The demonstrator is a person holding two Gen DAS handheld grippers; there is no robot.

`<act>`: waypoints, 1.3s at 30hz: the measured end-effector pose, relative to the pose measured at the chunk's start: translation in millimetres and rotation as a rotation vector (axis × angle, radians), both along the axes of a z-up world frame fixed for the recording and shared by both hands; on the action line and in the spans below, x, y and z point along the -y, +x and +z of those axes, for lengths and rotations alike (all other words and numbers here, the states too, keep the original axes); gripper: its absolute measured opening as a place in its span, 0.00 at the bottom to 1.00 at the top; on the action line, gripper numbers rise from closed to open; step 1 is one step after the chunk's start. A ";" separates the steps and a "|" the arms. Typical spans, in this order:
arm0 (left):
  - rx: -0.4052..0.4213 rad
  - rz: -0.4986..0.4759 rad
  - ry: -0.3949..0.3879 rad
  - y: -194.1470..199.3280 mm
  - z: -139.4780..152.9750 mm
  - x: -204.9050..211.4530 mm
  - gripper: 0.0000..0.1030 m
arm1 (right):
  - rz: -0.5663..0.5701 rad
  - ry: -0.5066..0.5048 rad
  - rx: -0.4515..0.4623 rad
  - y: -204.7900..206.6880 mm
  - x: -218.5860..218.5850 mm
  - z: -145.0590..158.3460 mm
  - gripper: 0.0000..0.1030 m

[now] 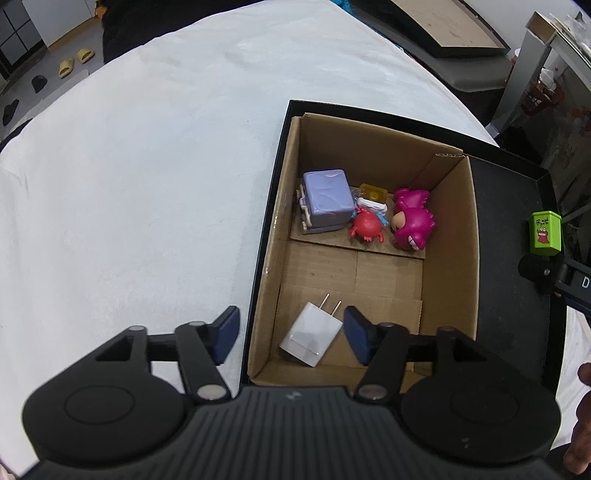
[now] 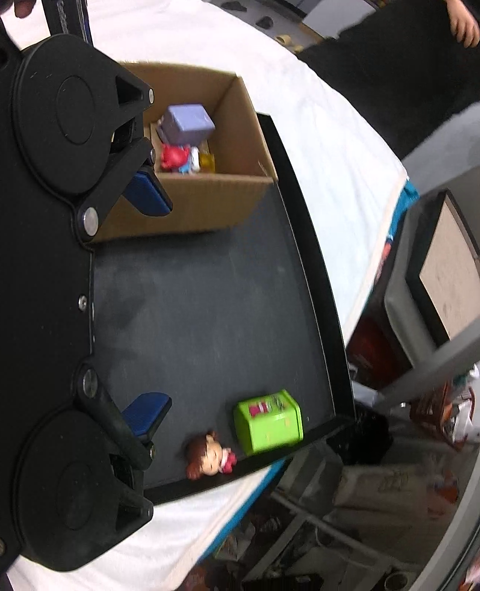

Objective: Organize rigid objects
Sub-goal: 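Move the right gripper to the green cube box and grasp it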

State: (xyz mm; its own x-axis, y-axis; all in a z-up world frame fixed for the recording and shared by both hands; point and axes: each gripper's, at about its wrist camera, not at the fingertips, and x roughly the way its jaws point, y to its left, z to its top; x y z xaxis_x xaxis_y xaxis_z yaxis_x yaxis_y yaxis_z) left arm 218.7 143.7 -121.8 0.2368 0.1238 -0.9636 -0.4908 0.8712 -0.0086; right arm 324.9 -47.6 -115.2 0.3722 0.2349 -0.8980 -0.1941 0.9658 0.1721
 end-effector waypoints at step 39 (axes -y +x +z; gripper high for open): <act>-0.060 0.078 0.072 18.8 -11.4 -6.1 0.64 | -0.067 -0.167 0.029 61.9 53.6 -60.7 0.62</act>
